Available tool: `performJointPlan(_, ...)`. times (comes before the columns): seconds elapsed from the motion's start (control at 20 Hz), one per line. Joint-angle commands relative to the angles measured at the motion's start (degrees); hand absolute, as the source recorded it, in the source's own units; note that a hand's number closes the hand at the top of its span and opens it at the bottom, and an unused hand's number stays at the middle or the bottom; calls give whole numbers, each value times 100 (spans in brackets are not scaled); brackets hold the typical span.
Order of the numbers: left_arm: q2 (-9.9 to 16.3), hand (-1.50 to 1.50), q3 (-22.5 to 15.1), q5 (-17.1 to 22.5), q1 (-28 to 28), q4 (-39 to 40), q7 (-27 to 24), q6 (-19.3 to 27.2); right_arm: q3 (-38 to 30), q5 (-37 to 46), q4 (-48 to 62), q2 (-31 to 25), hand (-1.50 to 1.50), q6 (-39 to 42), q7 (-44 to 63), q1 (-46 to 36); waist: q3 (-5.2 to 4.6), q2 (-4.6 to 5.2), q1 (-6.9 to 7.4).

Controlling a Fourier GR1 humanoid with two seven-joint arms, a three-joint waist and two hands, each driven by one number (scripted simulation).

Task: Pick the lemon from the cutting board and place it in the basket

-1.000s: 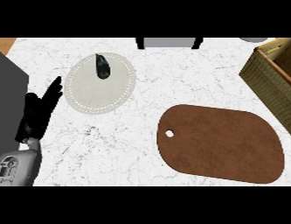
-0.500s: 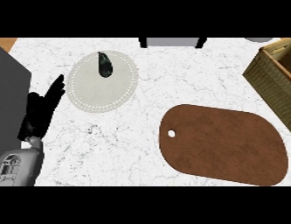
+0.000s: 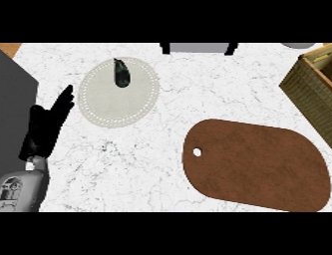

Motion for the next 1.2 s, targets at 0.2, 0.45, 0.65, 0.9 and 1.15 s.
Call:
performJointPlan(0.2,48,0,72,29,-118,181,-70,-50,251,492,1961,-277,150,-857,-1895,-123,-6,-1,16)
performJointPlan(0.45,-168,0,-107,-152,-296,236,50,153,510,935,2890,-177,150,-1435,-2561,-215,-3,11,45)
performJointPlan(0.65,-63,0,38,-102,-307,582,-274,91,323,695,3286,-12,150,-1161,-2700,-87,-5,-6,-46)
performJointPlan(0.9,130,0,139,21,-74,421,-281,-121,36,537,4017,337,-150,-1238,-2263,-415,-5,6,29)
performJointPlan(1.15,-115,0,11,-151,-207,468,-298,160,-401,288,4501,67,-150,-1568,-2791,-509,0,20,9)
